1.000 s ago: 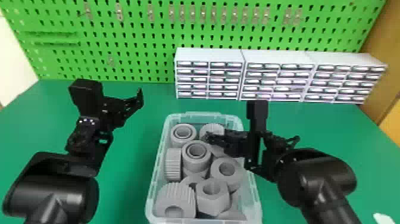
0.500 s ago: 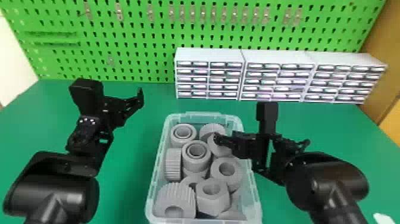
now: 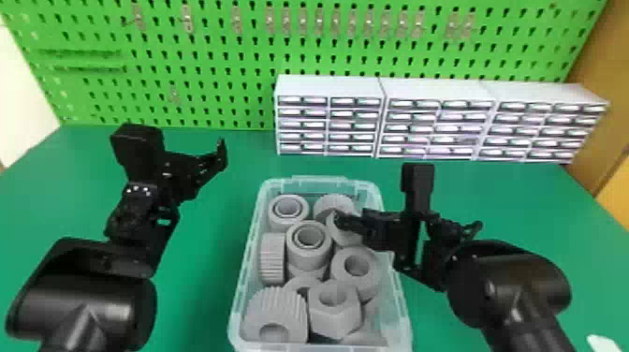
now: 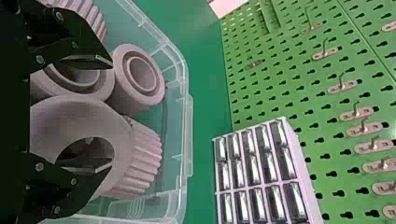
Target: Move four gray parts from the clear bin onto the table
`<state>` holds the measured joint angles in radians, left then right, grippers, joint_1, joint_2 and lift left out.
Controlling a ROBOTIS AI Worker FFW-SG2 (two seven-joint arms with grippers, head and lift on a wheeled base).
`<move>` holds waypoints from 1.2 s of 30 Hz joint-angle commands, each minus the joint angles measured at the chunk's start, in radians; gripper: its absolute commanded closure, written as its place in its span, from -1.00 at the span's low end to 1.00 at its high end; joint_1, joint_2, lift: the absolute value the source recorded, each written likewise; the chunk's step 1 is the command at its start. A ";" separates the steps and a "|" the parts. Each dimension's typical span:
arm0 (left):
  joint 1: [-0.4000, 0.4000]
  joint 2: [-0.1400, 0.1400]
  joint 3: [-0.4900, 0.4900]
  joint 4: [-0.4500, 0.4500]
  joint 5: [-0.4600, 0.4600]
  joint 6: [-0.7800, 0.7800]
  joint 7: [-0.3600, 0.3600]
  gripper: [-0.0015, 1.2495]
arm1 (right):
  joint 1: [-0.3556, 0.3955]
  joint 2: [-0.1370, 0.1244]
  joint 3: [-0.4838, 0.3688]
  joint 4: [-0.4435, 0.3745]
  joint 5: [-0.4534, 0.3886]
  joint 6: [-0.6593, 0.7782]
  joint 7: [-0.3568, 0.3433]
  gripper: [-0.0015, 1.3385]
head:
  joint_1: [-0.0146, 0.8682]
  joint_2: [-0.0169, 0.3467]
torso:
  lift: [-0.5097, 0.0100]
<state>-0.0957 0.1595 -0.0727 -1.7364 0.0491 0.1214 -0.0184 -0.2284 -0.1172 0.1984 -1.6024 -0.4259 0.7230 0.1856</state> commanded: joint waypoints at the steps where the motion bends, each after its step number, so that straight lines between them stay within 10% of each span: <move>1: 0.001 0.000 0.001 0.000 0.000 0.001 0.000 -0.82 | -0.014 -0.002 0.016 0.027 -0.013 -0.010 0.002 -0.23 | 0.57 -0.72 | 0.77; 36: -0.001 0.000 -0.002 0.000 0.000 0.006 -0.002 -0.82 | -0.029 -0.006 0.030 0.107 -0.010 -0.005 0.015 -0.23 | 0.57 -0.72 | 0.77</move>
<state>-0.0958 0.1595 -0.0741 -1.7364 0.0491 0.1273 -0.0199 -0.2514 -0.1187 0.2160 -1.5078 -0.4257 0.7177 0.1995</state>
